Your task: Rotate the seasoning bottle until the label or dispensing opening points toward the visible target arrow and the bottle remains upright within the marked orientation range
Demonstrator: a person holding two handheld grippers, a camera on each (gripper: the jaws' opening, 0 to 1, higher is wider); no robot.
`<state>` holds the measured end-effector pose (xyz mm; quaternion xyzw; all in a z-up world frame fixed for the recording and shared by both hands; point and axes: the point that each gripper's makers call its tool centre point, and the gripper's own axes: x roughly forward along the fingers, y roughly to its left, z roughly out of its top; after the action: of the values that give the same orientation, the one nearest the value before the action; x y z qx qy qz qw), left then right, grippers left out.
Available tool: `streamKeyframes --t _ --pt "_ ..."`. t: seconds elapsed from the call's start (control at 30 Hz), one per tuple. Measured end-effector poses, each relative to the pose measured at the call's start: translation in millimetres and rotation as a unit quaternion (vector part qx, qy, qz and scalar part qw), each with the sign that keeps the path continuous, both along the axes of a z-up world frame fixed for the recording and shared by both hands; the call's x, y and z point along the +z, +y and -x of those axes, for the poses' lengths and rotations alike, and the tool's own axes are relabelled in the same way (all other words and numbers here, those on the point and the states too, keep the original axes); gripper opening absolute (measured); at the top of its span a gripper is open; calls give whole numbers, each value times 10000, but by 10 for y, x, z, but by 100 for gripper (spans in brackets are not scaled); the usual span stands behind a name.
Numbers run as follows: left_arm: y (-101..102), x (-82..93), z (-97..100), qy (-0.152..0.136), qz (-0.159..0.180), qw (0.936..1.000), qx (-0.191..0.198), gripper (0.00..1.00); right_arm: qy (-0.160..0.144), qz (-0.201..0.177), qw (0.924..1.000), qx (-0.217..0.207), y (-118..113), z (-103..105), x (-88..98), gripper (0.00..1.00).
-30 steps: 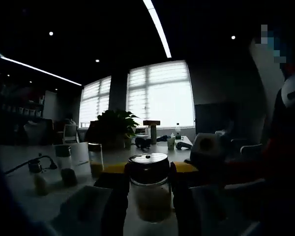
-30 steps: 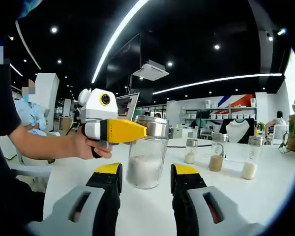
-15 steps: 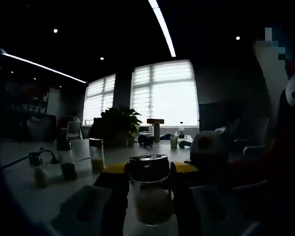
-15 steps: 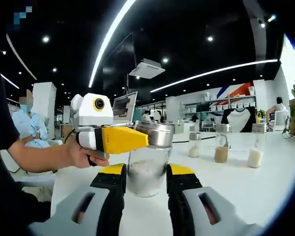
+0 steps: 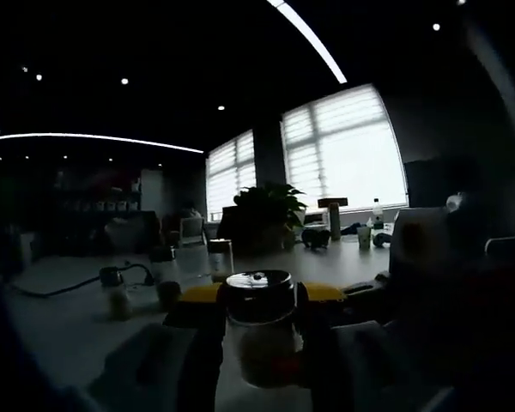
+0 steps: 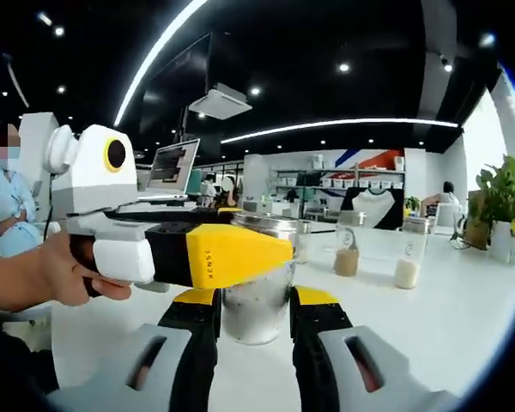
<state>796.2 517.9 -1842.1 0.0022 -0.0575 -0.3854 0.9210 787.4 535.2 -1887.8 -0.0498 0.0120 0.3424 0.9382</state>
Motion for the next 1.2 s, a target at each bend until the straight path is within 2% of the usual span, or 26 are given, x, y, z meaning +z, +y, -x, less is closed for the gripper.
streamKeyframes --t 0.03,0.1,0.2,0.27,0.3,0.33,0.37,0.5,0.53,0.6,0.63,0.7,0.73,0.83,0.93,1.03,1.1,1.2 --pt "13 13 -31 30 111 9999 84 35 -2 -14 10000 -43 3 -12 7 29" --pt "13 33 -52 41 84 9999 43 35 11 -79 10000 -54 -9 -48 20 29" --pt "27 79 -83 331 204 9988 -296 33 -75 -184 9996 187 -19 -76 60 30" --pt "43 99 -81 394 312 9976 -467 32 -131 -211 9984 506 -2 -97 78 30" --pt "84 91 -115 350 257 9982 -421 32 -122 -211 9981 565 3 -98 75 30" --pt "55 72 -92 319 214 9973 -621 32 109 -357 9959 827 22 -108 50 30" --pt "55 70 -88 290 196 9971 -671 32 158 -362 9946 960 32 -114 42 30" --pt "46 105 -73 139 150 9950 -974 32 133 -508 9886 1411 71 -137 71 31" --pt "40 111 -73 195 178 9942 -1046 32 172 -528 9876 1468 65 -161 75 31" --pt "30 112 -69 219 188 9928 -1160 32 198 -494 9868 1527 67 -174 82 31" --pt "29 95 -93 263 135 9920 -1226 33 178 -279 9868 1588 92 -177 60 31" --pt "21 47 -107 263 -38 9931 -1144 33 74 92 9904 1376 75 -244 9 30" --pt "26 12 -117 199 -212 9941 -1044 33 124 149 9914 1297 87 -250 -15 30" --pt "39 12 -124 -17 -451 9966 -695 33 350 -53 9924 1175 113 -245 -22 30" --pt "61 45 -160 -37 -280 9989 -367 33 278 -91 9969 731 82 -305 21 30" --pt "78 72 -194 63 132 9998 -104 33 302 -200 9988 323 69 -332 56 30" --pt "81 63 -212 24 164 9999 8 33 412 -336 9986 84 66 -346 48 30" --pt "84 50 -238 30 204 9997 128 34 277 -194 9991 -257 68 -364 32 30"
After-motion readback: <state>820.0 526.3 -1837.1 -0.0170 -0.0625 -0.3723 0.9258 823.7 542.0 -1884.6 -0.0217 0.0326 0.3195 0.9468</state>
